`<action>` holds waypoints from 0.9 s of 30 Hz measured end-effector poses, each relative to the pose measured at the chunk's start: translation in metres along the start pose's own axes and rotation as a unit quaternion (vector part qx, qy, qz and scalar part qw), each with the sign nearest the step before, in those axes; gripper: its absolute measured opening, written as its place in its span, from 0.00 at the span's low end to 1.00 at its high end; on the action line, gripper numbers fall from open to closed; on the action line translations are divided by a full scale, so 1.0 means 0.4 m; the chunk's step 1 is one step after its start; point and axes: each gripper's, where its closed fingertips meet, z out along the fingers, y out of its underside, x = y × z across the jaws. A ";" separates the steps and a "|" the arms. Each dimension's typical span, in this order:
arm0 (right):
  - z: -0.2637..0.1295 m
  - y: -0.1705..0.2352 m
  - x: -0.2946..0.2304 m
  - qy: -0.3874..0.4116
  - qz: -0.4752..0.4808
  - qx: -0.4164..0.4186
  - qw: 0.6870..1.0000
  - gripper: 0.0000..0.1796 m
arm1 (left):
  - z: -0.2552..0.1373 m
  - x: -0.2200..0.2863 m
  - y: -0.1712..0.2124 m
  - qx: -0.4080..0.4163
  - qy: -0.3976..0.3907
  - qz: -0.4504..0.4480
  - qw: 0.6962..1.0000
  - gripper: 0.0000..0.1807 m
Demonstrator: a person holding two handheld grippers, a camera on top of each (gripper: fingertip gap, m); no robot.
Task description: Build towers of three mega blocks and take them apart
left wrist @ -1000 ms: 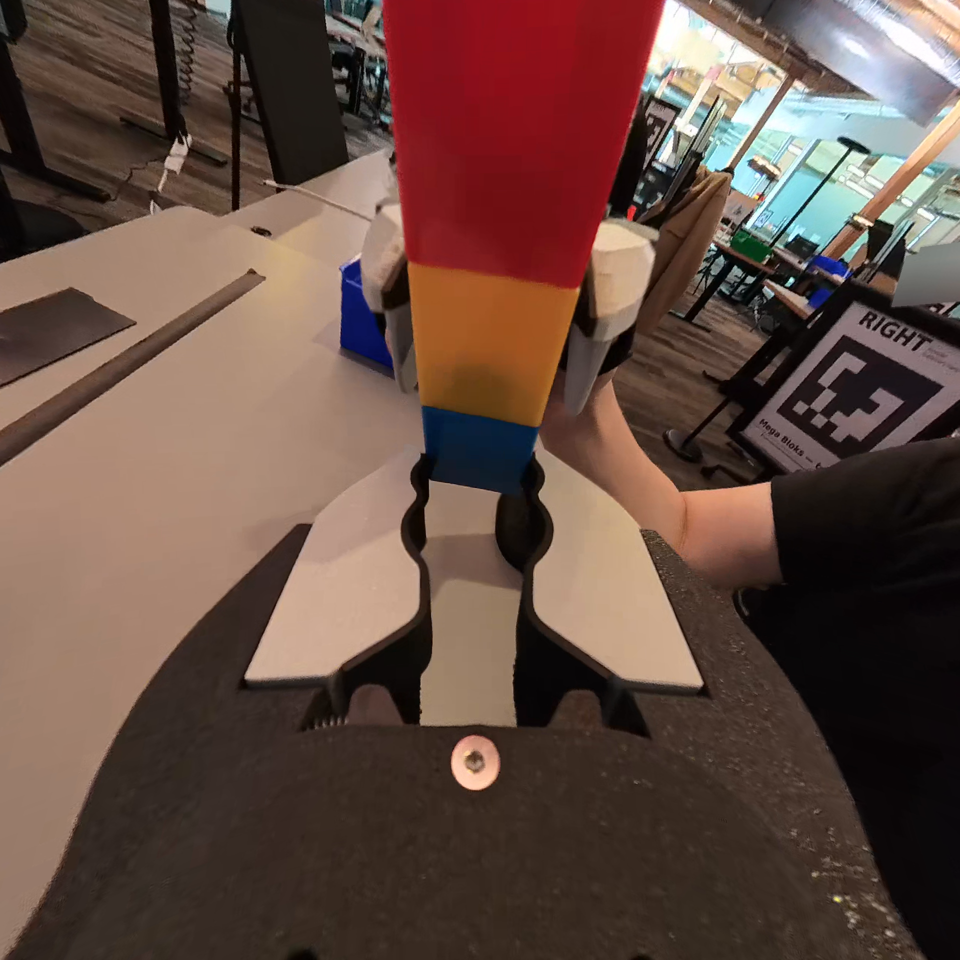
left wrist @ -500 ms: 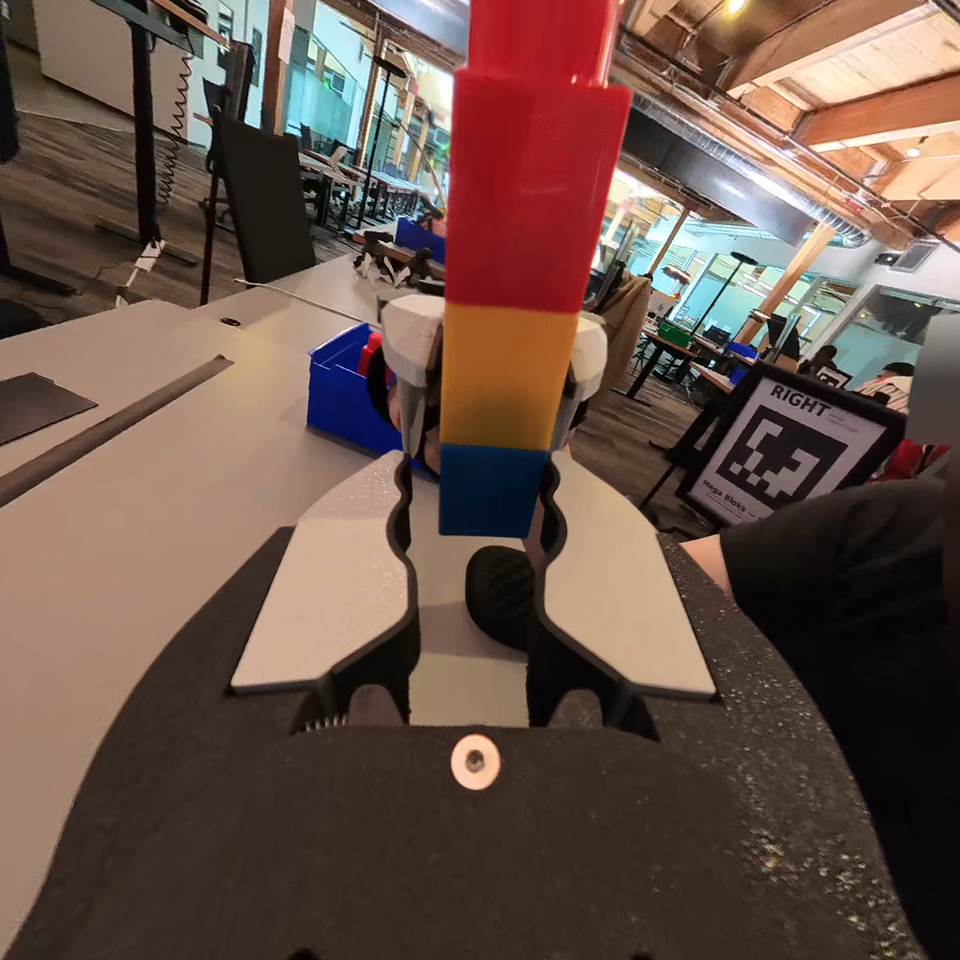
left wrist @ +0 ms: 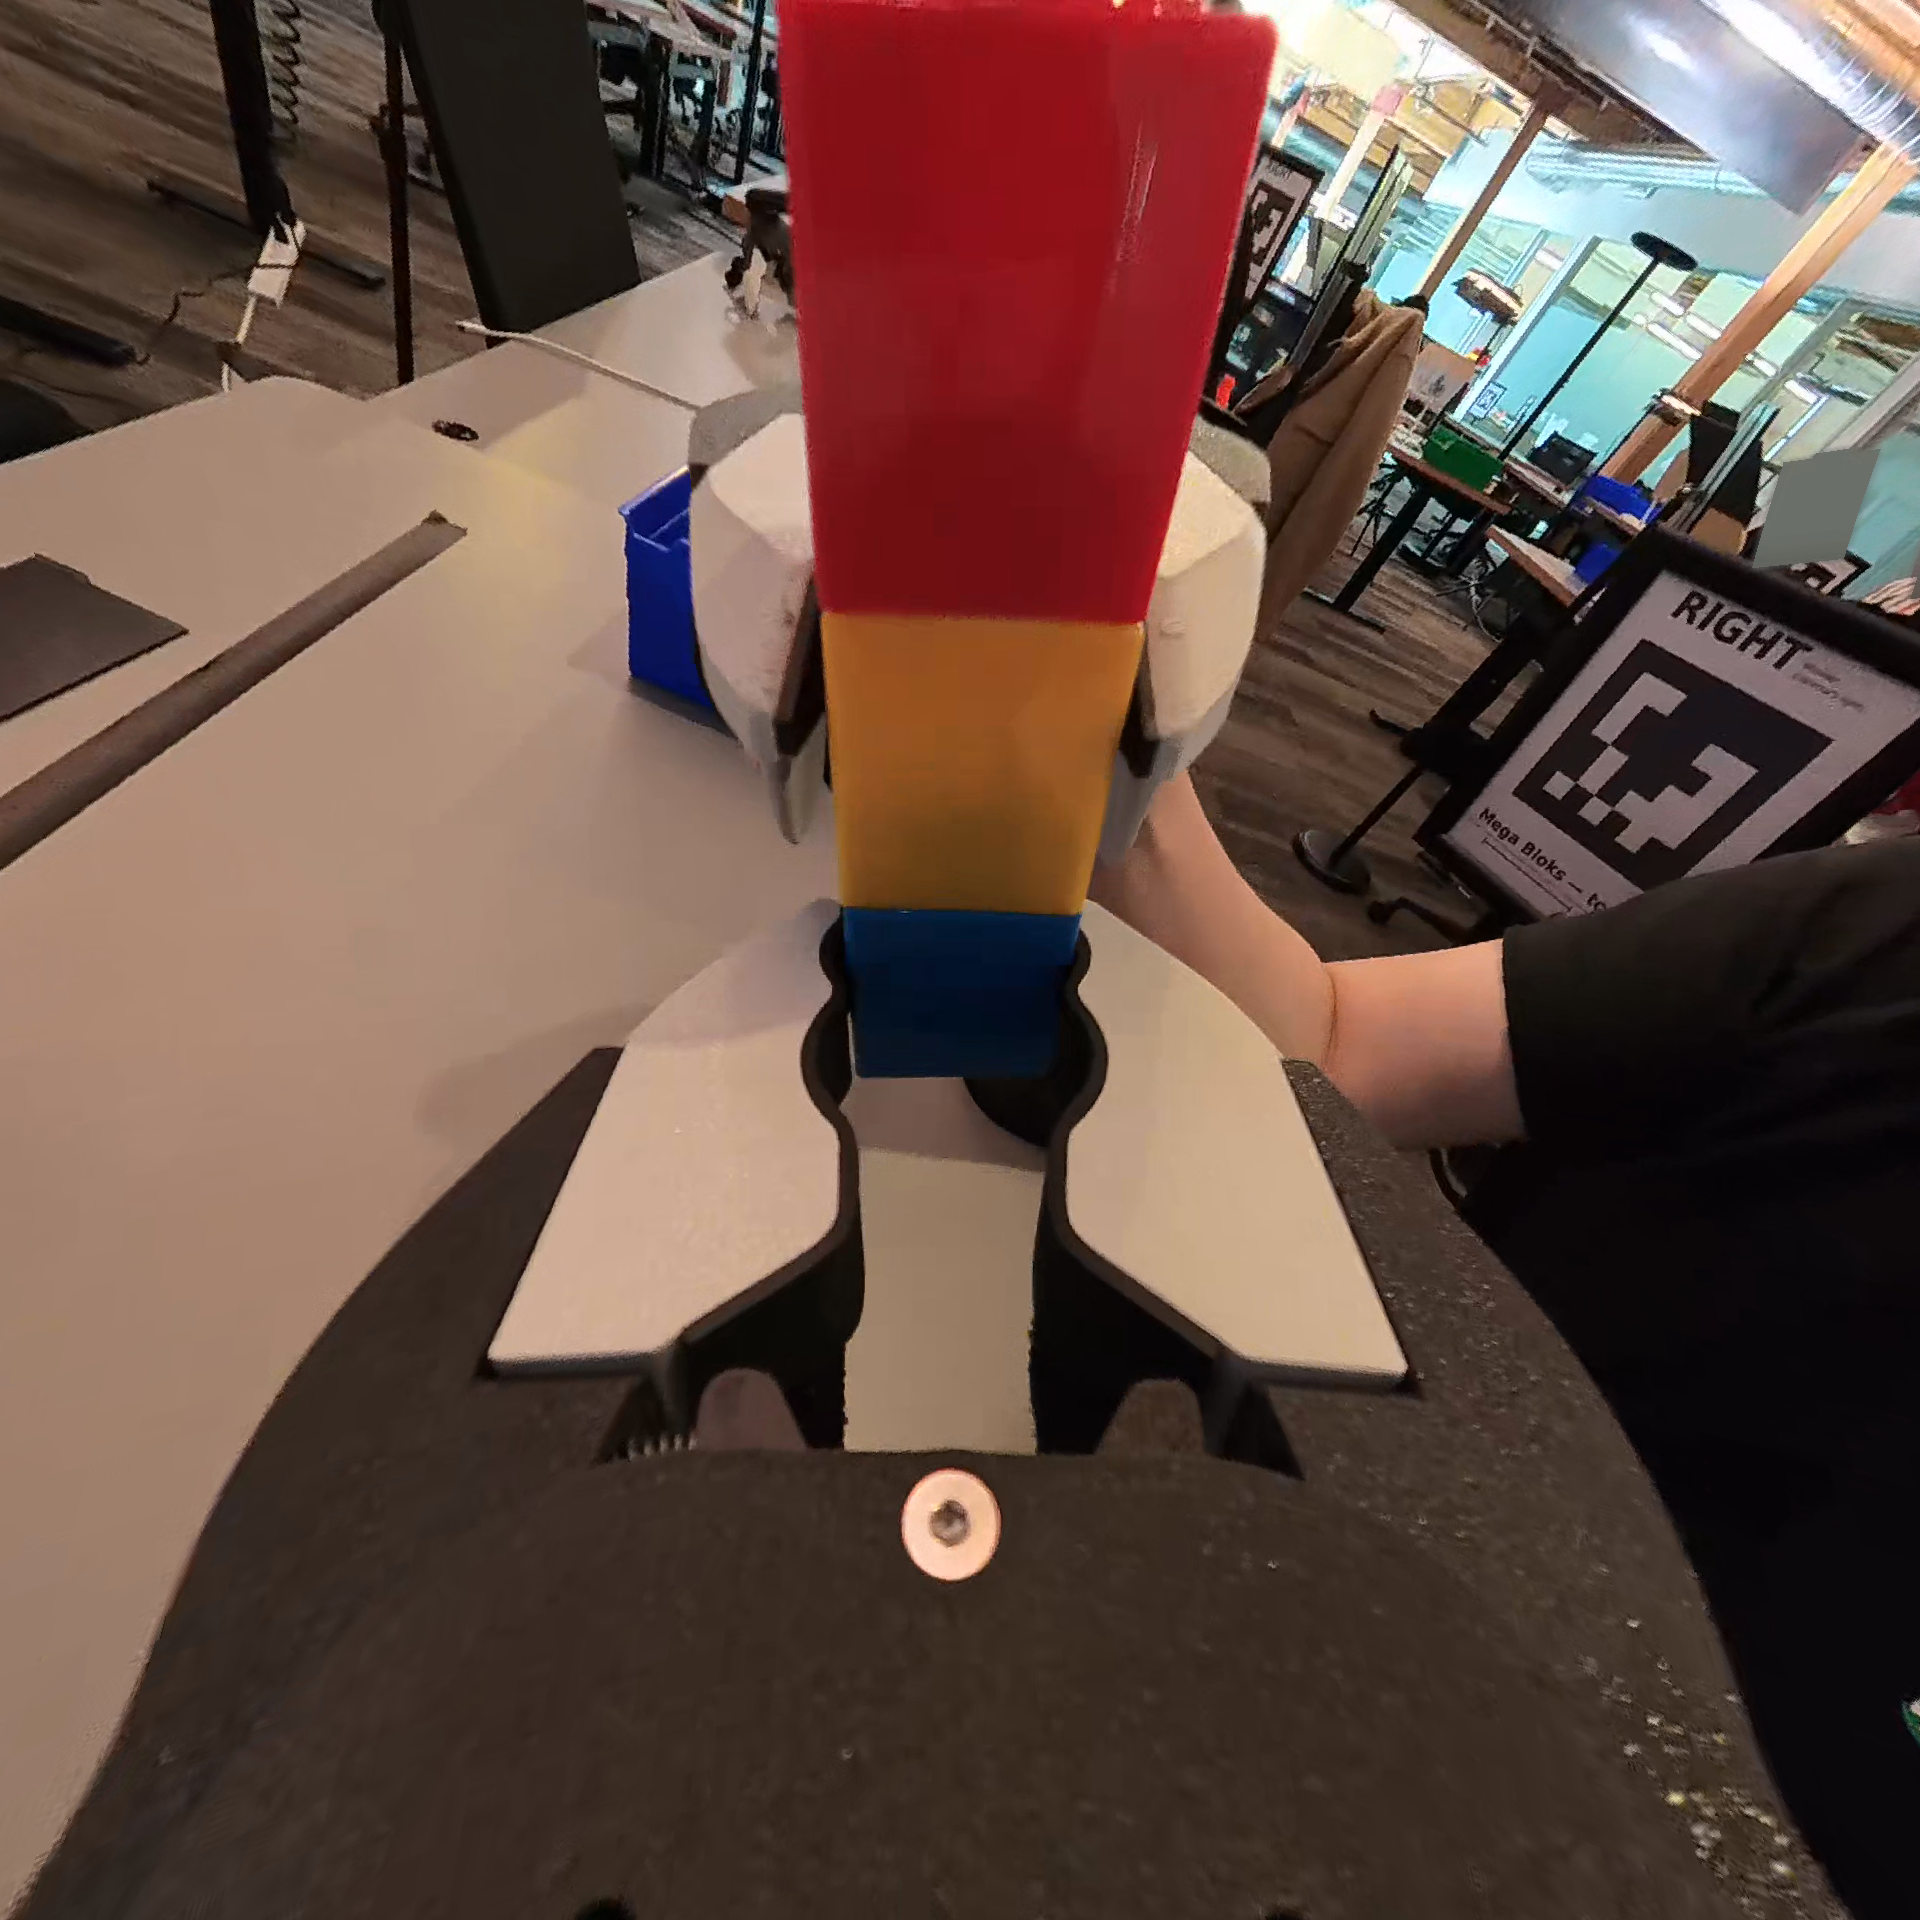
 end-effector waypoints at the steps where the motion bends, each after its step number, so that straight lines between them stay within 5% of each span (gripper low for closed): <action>1: -0.003 0.005 0.001 0.002 -0.002 -0.009 1.000 0.20 | 0.002 -0.001 0.004 -0.005 0.000 -0.001 1.000 0.20; 20: 0.005 0.039 -0.015 -0.027 -0.006 -0.052 0.998 0.20 | 0.001 0.016 0.037 -0.052 0.036 -0.002 0.998 0.19; 27: -0.010 0.014 0.025 0.056 -0.043 -0.034 0.997 0.27 | -0.030 -0.005 -0.007 0.004 0.013 0.006 1.000 0.19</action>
